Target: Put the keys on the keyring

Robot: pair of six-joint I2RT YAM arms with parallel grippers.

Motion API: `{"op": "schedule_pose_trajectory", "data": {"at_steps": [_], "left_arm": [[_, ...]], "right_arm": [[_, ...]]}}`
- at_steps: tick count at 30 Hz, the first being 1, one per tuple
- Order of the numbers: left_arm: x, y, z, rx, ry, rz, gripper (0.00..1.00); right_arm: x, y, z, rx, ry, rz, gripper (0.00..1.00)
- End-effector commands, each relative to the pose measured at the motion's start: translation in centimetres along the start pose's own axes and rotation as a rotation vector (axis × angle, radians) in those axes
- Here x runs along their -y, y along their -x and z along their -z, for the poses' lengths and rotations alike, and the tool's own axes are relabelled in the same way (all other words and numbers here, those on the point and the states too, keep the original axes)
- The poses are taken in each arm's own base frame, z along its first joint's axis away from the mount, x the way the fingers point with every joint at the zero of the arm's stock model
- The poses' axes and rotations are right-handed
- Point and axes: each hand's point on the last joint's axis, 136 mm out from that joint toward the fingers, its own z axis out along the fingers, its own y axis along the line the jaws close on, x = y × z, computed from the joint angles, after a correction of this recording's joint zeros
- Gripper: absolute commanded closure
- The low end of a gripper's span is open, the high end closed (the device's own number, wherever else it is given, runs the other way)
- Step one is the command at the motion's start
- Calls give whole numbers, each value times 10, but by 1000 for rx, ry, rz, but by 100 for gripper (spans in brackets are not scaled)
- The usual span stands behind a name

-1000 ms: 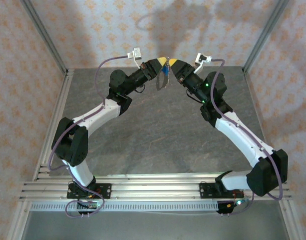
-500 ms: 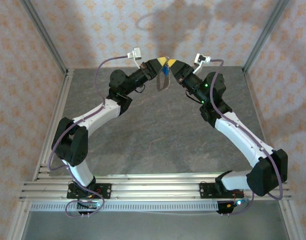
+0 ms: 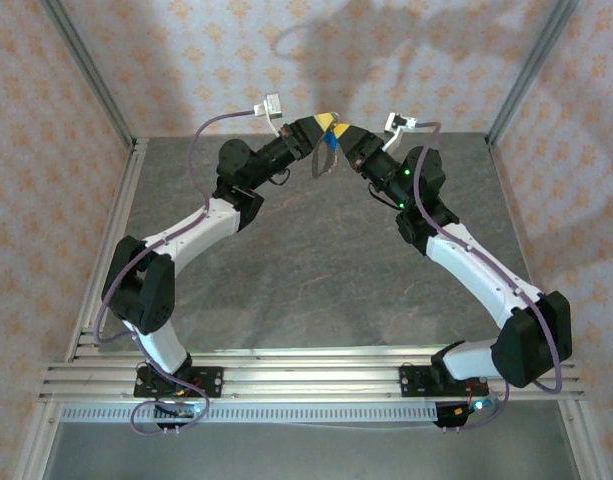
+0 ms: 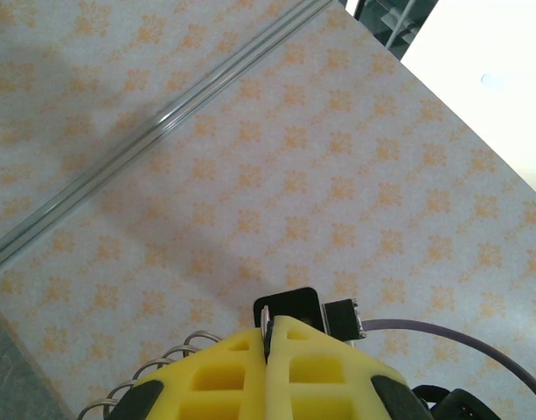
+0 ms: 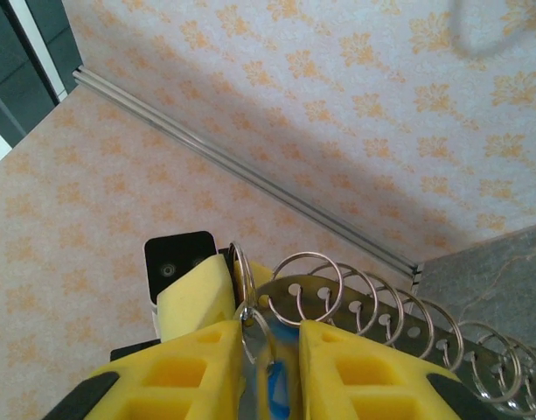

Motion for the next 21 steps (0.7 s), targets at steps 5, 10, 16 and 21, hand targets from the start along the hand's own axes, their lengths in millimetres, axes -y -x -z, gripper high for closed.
{"op": "schedule_pose_trajectory", "data": {"at_steps": [5,10,16,21], "left_arm": [[43,9,3,25,-100,-51,100],[43,7,4,22,-103,-51,100],[43,5,4,18,-103,-52,100],[44,4,4,12,-101,-55,100]], "right_arm": [[-22,13,-6,35,48,42,76],[-26,18,-10,36,37,70,75],[-25,22,-14,43,31,83,74],[-28,29,-13,63,37,87,71]]}}
